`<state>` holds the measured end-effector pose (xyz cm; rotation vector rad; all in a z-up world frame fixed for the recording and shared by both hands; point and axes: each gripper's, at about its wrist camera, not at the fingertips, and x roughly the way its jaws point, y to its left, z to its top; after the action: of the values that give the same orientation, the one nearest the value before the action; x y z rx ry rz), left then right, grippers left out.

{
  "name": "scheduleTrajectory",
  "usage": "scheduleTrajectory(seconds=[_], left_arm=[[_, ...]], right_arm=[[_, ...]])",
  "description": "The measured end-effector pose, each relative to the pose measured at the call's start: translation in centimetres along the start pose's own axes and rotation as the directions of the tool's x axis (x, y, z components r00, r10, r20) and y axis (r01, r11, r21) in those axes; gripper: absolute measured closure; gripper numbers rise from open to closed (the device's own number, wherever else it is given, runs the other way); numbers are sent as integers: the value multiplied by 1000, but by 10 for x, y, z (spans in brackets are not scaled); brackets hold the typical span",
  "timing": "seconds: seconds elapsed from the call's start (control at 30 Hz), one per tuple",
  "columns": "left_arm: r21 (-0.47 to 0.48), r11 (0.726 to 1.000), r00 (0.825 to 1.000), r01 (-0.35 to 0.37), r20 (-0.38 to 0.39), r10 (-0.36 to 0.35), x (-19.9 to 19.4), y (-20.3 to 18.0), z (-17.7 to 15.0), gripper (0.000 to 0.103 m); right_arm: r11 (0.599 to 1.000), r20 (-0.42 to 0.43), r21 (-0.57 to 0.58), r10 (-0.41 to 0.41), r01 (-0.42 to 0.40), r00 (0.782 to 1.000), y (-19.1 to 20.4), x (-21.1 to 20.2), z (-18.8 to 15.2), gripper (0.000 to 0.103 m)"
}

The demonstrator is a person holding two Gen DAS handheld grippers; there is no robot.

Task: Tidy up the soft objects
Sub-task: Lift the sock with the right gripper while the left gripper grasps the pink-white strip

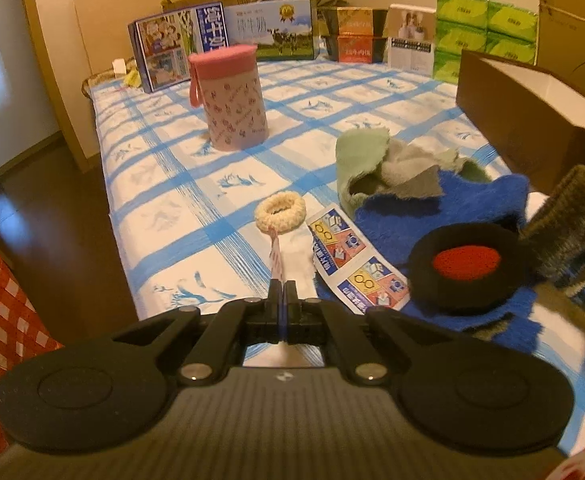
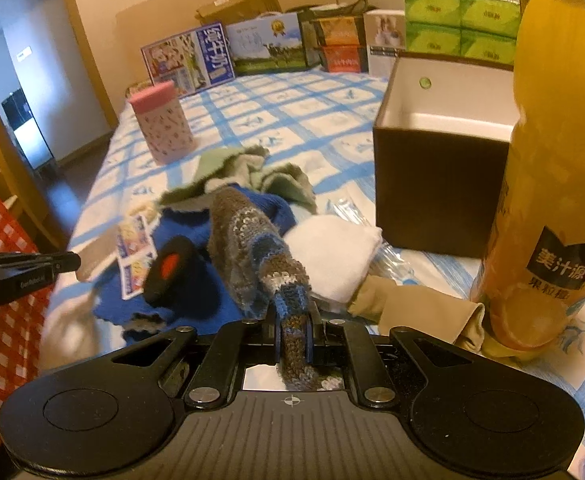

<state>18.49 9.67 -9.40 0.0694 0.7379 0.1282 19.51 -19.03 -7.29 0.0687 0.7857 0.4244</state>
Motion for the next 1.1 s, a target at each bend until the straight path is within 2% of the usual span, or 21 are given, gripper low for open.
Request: scheduleTrajectory(seconds=[0.17,0.3,0.4,0.5,0.53,0.6,0.77,0.87,0.93,0.97,1.0,1.03,1.1], left_arm=[[-12,999,1000,31,3,-31,-30,-1,-7,103],[-26,998,996,53,-71,-54,-35,-7,-25,101],[-56,997,990,55,-129,-62,-28,-4,-35,91],[-102,993,989,61,-132,-74,-21,6,-31,67],[-106,992,989,63,-126,-77,-18,9,-28,63],[-96,993,989,62,-128,-74,-8,12,-21,61],[-84,995,986,48,-156,-61,27,16,-10,61],[-70,996,980,60,-183,-72,45,15,-9,65],[-37,998,983,56,-172,-61,48,12,-10,66],[-14,999,984,52,-167,-54,48,10,-10,68],[-7,998,985,58,-163,-59,48,10,-10,75],[-7,998,985,67,-161,-67,48,10,-10,78],[10,998,985,68,-159,-65,47,9,-10,79]], right_arm=[[1000,8,25,13,-14,1000,9,-20,-1,92],[998,-8,59,31,-31,999,14,-30,-12,92],[996,-35,81,35,-32,999,14,-31,-21,92],[995,-48,97,25,-21,999,12,-30,-26,92],[995,-52,103,21,-16,998,11,-28,-25,92],[994,-54,113,12,-6,998,8,-25,-24,92],[993,-54,122,-3,10,999,1,-17,-21,92],[992,-64,127,-10,18,998,-2,-11,-21,92],[991,-71,130,-13,22,997,-3,-8,-20,92],[991,-74,132,-13,22,997,-4,-6,-20,92],[991,-76,132,-13,23,997,-4,-5,-19,92],[991,-77,131,-14,24,997,-4,-5,-19,92],[991,-77,131,-15,25,997,-3,-5,-18,92]])
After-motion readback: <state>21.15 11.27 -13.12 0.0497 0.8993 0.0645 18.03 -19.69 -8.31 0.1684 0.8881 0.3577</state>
